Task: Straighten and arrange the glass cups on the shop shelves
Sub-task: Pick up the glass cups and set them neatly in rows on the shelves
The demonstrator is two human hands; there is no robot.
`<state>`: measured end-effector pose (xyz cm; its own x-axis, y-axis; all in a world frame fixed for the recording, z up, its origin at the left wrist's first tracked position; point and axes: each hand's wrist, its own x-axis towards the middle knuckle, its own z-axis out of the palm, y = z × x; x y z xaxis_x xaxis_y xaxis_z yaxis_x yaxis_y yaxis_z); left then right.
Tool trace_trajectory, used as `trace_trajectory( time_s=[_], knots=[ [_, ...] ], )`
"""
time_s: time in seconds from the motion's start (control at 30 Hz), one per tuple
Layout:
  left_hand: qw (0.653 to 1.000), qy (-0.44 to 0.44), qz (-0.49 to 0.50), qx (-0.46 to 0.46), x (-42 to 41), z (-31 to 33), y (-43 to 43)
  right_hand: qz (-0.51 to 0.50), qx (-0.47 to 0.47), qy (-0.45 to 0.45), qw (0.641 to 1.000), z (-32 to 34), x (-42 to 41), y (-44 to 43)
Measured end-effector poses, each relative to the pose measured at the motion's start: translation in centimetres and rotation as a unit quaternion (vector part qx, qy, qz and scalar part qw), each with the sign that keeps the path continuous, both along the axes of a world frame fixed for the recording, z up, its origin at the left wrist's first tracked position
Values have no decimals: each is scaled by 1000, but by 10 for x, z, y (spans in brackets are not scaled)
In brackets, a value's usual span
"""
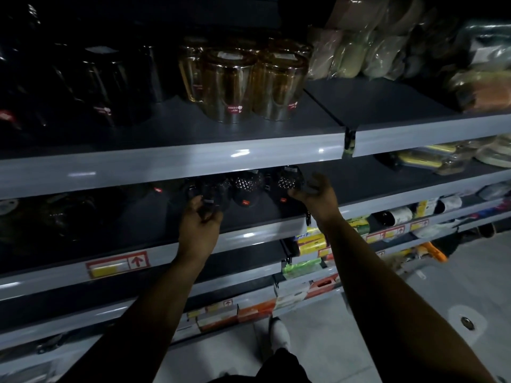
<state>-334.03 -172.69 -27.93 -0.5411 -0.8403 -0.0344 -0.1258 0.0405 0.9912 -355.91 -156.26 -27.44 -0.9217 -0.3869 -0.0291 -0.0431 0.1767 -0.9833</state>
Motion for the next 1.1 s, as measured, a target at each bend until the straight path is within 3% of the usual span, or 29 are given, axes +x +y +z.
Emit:
trace_trajectory(
  time_s=[0.1, 0.37, 0.9, 1.1],
  knots=[
    [1000, -5, -12, 6, 0, -2, -4, 18, -112, -111, 987, -11, 12, 12],
    [1000, -14, -3, 21, -2, -6, -6, 27, -181, -185, 966, -21, 17, 3],
    [1000, 1, 0, 25, 3, -10, -9, 93, -245, -274, 925, -9, 23, -1],
    [1000, 5, -15, 24, 5, -12, -13, 64, -195, -214, 955, -20, 21, -1]
  ],
)
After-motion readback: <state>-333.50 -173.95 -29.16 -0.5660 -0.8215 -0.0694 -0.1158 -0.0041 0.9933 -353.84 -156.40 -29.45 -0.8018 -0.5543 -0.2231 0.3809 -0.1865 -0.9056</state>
